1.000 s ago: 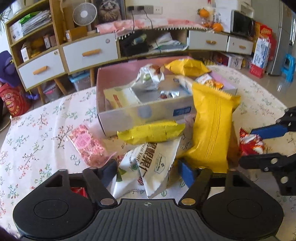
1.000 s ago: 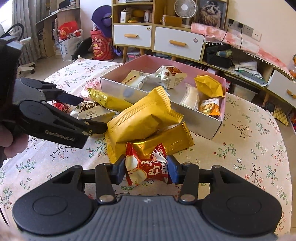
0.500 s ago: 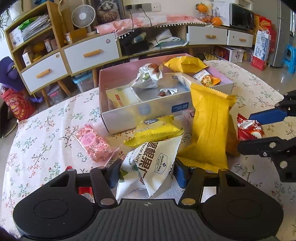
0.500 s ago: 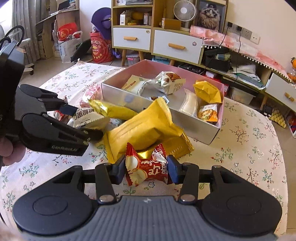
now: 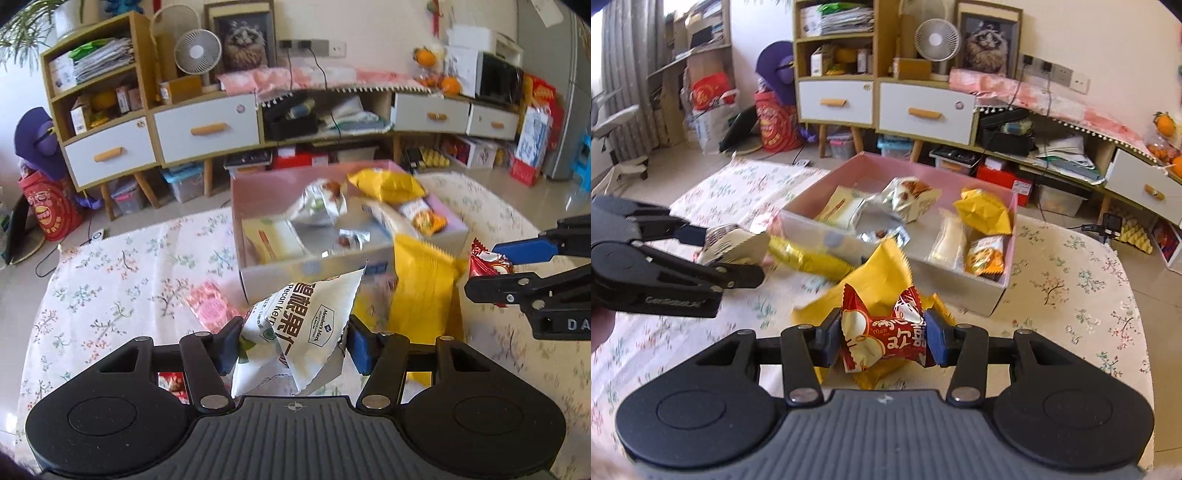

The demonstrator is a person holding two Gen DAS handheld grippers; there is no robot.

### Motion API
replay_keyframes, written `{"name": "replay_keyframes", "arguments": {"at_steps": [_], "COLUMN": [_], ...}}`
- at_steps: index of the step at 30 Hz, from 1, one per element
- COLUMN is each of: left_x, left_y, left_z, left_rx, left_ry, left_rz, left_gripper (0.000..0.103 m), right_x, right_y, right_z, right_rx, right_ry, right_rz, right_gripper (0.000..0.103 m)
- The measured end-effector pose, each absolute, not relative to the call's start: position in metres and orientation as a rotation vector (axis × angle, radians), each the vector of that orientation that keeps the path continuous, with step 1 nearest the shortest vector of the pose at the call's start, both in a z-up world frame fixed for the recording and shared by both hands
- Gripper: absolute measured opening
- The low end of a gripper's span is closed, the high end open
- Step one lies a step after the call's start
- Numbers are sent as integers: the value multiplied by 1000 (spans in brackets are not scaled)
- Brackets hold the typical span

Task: Organize snacks
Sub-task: 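Carry both held packets up and over the pink box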

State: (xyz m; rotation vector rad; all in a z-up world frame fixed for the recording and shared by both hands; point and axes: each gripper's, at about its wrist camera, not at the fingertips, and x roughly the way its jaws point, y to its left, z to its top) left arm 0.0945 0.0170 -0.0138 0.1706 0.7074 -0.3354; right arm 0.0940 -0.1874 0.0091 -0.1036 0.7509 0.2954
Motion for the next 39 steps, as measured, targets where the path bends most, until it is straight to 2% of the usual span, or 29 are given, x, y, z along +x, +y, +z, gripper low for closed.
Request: {"name": "replay_keyframes", "arguments": {"at_steps": [18, 39], "left_x": [151, 221], "left_y": [-13, -65], "left_z": [-3, -43], "left_rx": [184, 306], "left_ry": [694, 758], "left_rz": [-325, -378], "left_gripper": [57, 57], "right_x": [150, 201], "right_y": [-200, -227], "right_z": [12, -15], "right_rx": [7, 154], "right_ry": [752, 764], "right_rz": [223, 189], "right_gripper": [43, 44]}}
